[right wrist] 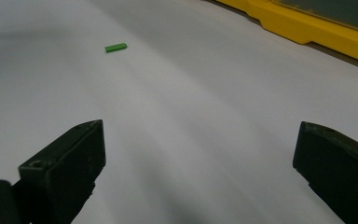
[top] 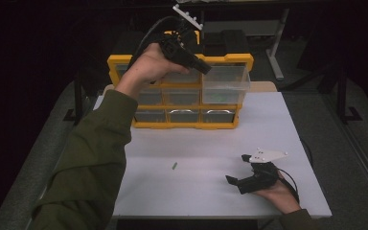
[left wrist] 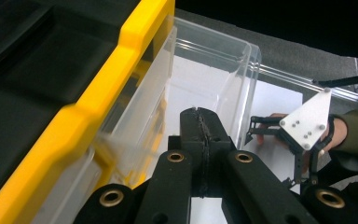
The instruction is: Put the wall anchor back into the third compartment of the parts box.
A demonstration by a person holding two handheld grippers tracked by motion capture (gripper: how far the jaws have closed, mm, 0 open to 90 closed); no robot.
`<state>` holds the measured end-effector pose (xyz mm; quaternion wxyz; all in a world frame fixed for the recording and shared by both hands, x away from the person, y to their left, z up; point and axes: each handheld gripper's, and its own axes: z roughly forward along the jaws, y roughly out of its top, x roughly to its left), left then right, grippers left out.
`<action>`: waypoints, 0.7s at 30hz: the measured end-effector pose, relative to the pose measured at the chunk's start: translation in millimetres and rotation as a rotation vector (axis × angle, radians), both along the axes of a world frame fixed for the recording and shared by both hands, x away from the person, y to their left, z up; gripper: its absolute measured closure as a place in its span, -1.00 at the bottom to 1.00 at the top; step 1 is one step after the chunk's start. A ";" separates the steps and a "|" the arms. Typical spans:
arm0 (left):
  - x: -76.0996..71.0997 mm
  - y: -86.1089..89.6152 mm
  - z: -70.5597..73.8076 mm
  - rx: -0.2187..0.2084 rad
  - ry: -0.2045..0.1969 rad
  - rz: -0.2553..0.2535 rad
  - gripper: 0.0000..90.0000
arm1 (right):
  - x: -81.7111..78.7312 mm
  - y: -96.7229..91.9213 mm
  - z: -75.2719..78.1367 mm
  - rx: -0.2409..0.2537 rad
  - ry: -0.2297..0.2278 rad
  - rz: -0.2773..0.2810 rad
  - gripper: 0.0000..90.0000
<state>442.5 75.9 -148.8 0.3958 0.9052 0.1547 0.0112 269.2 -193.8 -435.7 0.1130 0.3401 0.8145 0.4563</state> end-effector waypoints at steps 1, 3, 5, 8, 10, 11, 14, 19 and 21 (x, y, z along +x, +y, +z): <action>-1.1 3.9 -0.2 0.005 -0.003 0.001 1.00 | 0.0 0.0 -0.1 0.000 0.000 0.000 -0.96; -3.9 11.5 -1.6 0.008 -0.006 0.011 1.00 | -0.1 0.1 -0.2 -0.001 0.001 -0.002 -0.96; -6.3 19.2 -3.4 0.008 -0.008 0.017 1.00 | 0.0 0.3 -0.3 -0.002 0.003 -0.002 -0.96; -9.3 29.9 -7.5 0.012 -0.013 0.029 1.00 | 0.3 0.6 -0.3 -0.003 0.002 -0.001 -0.96; -11.2 36.9 -11.0 0.009 -0.013 0.036 1.00 | 0.1 0.8 -0.3 -0.005 0.002 -0.002 -0.96; -12.2 40.0 -13.2 0.005 -0.011 0.043 1.00 | 0.1 0.9 -0.3 -0.005 0.002 -0.003 -0.96; -14.8 49.3 -19.8 -0.006 -0.009 0.055 1.00 | 0.1 1.1 -0.3 -0.005 0.003 -0.004 -0.96; -18.0 61.7 -32.0 -0.009 -0.003 0.078 0.88 | 0.2 1.3 -0.6 -0.006 0.004 -0.004 -0.96; -19.2 65.3 -37.9 -0.009 -0.003 0.088 0.81 | 0.4 1.3 -0.8 -0.007 0.003 -0.004 -0.96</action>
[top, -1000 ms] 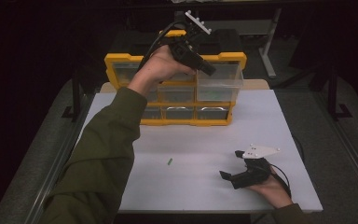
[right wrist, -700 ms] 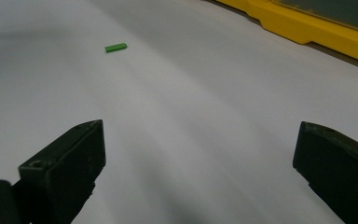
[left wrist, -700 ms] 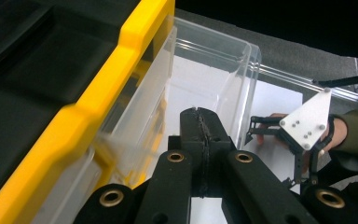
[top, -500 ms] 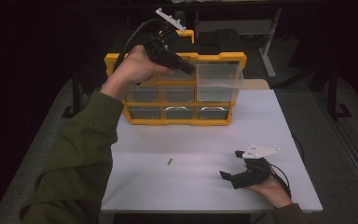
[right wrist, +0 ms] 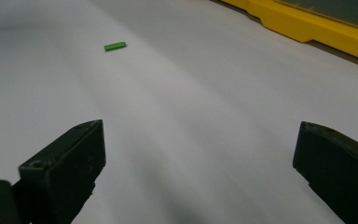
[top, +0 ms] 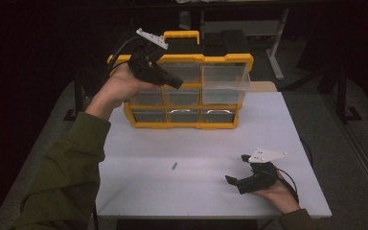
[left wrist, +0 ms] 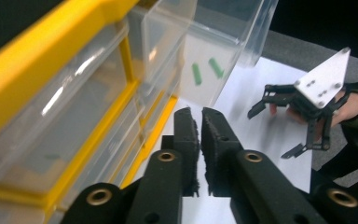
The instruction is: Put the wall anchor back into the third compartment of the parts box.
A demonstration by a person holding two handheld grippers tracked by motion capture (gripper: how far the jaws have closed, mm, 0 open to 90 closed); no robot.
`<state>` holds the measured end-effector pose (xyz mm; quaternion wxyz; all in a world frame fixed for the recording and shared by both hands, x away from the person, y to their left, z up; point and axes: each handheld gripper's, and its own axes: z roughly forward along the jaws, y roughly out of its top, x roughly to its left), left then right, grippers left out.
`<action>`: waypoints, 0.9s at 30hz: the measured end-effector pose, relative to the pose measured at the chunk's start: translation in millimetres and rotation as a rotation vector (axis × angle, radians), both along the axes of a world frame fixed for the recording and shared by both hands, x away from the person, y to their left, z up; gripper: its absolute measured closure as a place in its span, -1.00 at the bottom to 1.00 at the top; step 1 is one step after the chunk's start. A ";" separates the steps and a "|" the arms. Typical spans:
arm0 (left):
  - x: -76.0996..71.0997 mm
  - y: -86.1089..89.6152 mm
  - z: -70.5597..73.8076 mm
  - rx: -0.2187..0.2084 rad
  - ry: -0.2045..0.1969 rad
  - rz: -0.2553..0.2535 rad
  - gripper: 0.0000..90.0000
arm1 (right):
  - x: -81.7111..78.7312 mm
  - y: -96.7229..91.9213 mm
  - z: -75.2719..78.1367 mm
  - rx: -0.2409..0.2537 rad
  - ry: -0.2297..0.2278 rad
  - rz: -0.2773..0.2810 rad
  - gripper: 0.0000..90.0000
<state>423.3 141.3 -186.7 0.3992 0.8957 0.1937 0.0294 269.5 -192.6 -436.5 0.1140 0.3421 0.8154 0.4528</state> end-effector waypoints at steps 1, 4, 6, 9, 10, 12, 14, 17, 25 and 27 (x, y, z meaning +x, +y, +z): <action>-0.8 1.3 -3.1 -0.003 -0.003 0.008 0.76 | 0.1 -0.1 0.0 0.000 0.000 0.000 -0.96; -3.5 5.4 -11.6 0.005 -0.005 0.027 0.58 | 0.2 -0.3 0.0 0.001 -0.001 0.000 -0.96; -5.5 7.4 -17.3 0.013 -0.010 0.040 0.45 | 0.3 -0.3 -0.1 0.000 -0.002 0.001 -0.96; -8.2 10.2 -26.9 0.012 -0.008 0.054 0.29 | 0.3 -0.2 -0.2 -0.001 -0.003 0.001 -0.96; -9.0 11.2 -30.2 0.014 -0.007 0.055 0.25 | 0.2 -0.2 -0.2 -0.001 -0.002 0.001 -0.96; -11.1 12.8 -36.3 0.016 -0.010 0.066 0.15 | 0.2 -0.2 -0.1 0.000 -0.001 0.001 -0.96; -13.3 14.3 -42.1 0.015 -0.007 0.063 0.08 | 0.2 -0.3 0.0 0.000 -0.002 0.000 -0.96; -17.1 16.1 -51.0 0.015 -0.010 0.063 -0.04 | 0.2 -0.2 0.0 0.000 -0.002 -0.001 -0.96; -27.3 19.8 -79.7 0.034 -0.024 0.082 -0.35 | -0.2 0.4 0.2 -0.001 0.001 -0.002 -0.96; -30.2 20.8 -87.6 0.033 -0.023 0.079 -0.40 | -0.1 0.5 0.2 -0.001 0.001 -0.002 -0.96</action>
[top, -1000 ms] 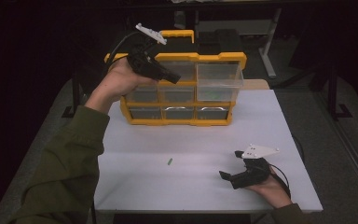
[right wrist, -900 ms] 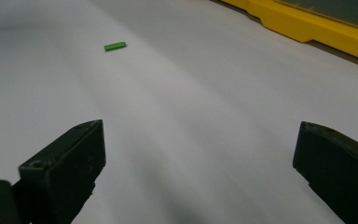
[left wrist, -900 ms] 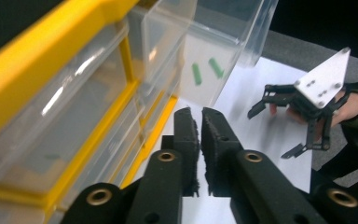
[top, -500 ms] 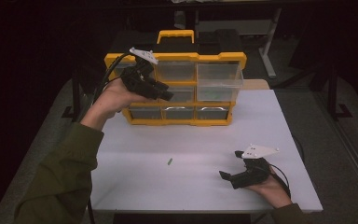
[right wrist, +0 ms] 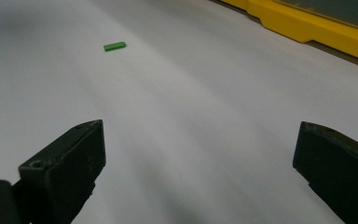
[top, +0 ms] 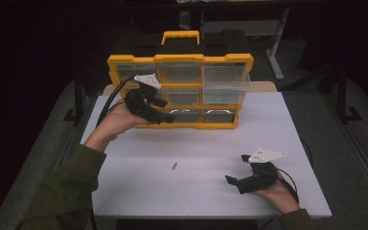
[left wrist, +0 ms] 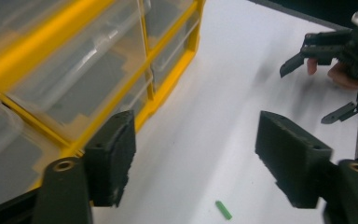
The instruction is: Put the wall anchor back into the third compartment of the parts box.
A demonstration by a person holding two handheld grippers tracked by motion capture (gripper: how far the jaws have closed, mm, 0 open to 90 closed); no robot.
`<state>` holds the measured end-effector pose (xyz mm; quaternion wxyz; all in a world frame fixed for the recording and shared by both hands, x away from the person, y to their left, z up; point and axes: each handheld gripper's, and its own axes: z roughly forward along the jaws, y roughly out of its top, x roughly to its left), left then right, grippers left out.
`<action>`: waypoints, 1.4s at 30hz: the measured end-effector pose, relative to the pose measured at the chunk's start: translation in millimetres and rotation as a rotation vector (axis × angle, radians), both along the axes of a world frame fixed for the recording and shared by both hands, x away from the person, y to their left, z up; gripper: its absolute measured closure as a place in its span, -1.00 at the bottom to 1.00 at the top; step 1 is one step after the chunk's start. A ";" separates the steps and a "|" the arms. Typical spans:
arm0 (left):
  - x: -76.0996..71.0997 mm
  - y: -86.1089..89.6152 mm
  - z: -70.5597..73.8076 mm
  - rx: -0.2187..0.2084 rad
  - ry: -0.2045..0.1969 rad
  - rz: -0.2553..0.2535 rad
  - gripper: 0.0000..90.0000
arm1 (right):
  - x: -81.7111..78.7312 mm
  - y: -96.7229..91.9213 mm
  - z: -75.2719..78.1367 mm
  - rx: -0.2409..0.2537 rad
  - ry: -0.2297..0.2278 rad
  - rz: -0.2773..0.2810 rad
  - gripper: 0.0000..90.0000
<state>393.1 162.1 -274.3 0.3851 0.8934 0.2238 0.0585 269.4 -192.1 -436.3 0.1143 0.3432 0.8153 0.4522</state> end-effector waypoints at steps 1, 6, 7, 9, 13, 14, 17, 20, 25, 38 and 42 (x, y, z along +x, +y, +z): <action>-1.1 0.8 -3.7 0.009 -0.001 0.001 -0.42 | 0.1 0.0 -0.1 -0.002 -0.001 0.000 -0.96; -6.9 1.9 -25.9 -0.004 0.017 0.014 -0.49 | 0.2 0.3 -0.1 -0.002 -0.002 0.003 -0.96; -8.8 2.2 -30.2 -0.005 0.023 0.022 -0.50 | 0.2 0.2 -0.1 -0.002 -0.002 0.003 -0.96; -11.7 3.3 -39.6 -0.010 0.029 0.029 -0.50 | 0.1 0.2 0.0 -0.001 -0.001 0.002 -0.96; -17.7 6.0 -59.1 -0.006 0.041 0.033 -0.53 | 0.3 0.0 -0.3 -0.003 -0.002 0.001 -0.96; -19.7 6.0 -64.1 -0.016 0.047 0.045 -0.53 | 0.3 0.0 -0.3 -0.003 -0.002 0.001 -0.96; -23.2 8.1 -76.7 -0.016 0.052 0.048 -0.53 | 0.5 0.3 -0.5 -0.004 -0.002 0.003 -0.96; -27.4 8.1 -89.5 -0.024 0.052 0.059 -0.53 | 0.6 0.7 -0.6 -0.005 -0.005 0.006 -0.96; -35.0 7.7 -108.4 -0.008 0.059 0.067 -0.53 | 0.7 0.7 -0.9 -0.005 -0.005 0.006 -0.96; -48.0 3.1 -139.1 0.081 0.036 0.029 -0.17 | 0.8 0.7 -1.5 -0.008 0.000 0.004 -0.96; -53.2 -4.6 -149.9 0.073 0.056 0.046 0.03 | 0.9 0.9 -1.6 -0.010 0.001 0.004 -0.96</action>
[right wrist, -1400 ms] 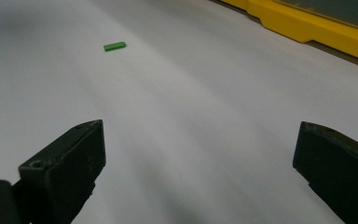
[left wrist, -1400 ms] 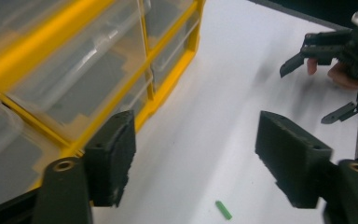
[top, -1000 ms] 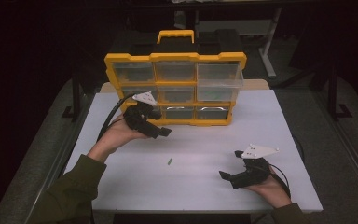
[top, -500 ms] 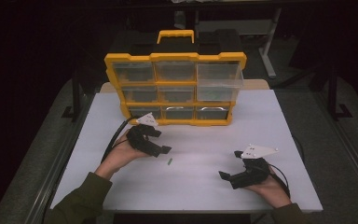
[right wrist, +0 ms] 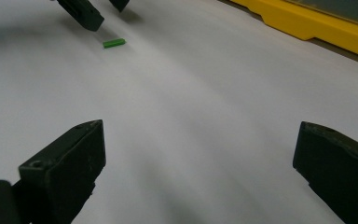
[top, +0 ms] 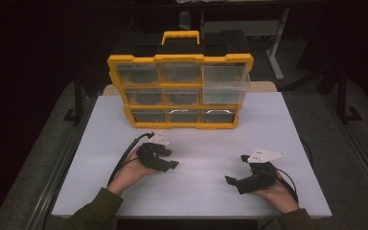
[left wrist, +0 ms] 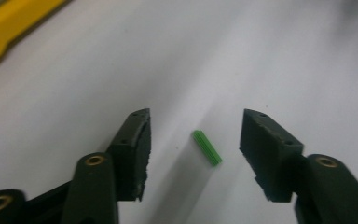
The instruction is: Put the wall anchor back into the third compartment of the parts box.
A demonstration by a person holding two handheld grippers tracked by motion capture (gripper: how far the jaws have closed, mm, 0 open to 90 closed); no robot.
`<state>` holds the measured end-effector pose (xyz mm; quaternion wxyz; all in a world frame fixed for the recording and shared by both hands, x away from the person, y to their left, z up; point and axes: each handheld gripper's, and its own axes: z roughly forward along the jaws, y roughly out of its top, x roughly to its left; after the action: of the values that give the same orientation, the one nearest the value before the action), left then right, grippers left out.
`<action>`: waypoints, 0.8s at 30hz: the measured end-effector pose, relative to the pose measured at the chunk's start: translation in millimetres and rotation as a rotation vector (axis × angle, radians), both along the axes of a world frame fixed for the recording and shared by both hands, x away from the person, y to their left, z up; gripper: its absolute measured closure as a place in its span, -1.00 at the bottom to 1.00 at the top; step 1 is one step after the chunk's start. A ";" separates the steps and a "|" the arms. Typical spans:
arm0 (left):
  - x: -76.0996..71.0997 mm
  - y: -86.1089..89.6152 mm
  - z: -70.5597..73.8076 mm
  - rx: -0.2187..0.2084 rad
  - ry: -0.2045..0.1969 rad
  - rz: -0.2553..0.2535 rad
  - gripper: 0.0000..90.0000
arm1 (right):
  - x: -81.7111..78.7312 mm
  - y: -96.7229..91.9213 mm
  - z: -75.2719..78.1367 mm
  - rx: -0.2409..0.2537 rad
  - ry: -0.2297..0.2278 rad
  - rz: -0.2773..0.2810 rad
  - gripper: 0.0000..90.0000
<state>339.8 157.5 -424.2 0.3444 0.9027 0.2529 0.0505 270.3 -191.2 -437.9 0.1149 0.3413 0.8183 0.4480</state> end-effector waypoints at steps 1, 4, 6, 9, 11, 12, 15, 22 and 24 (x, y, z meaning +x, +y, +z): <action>0.3 -0.2 -0.3 0.013 -0.001 -0.013 0.10 | 0.0 0.1 0.0 0.000 0.000 0.001 -0.96; -0.5 -2.6 -4.3 0.032 0.008 -0.033 0.28 | -0.1 -0.2 0.0 0.000 -0.001 0.001 -0.96; -1.0 -4.2 -8.0 0.041 0.017 -0.031 0.38 | -0.1 -0.3 0.0 0.000 0.001 0.000 -0.96; -1.2 -6.1 -12.6 0.030 0.035 -0.019 0.53 | 0.0 -0.3 -0.1 -0.001 0.000 0.000 -0.96; -1.3 -6.8 -13.8 0.038 0.032 -0.024 0.59 | 0.1 -0.3 -0.1 -0.001 0.000 0.000 -0.96; -1.2 -6.7 -13.6 0.043 0.029 -0.024 0.63 | 0.1 -0.3 -0.1 -0.001 0.001 0.000 -0.96; 0.2 -5.4 -13.6 0.054 0.023 -0.032 0.77 | 0.1 -0.1 0.0 0.000 0.001 -0.001 -0.96; 1.0 -5.3 -14.0 0.054 0.023 -0.030 0.88 | 0.0 0.1 0.2 0.001 -0.003 0.004 -0.96; 1.5 -5.3 -14.0 0.048 0.030 -0.028 0.89 | 0.2 -0.1 0.3 0.002 -0.002 0.003 -0.96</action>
<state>341.3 152.2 -438.2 0.3194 0.9149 0.2439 0.0383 270.5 -191.3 -437.5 0.1147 0.3400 0.8182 0.4492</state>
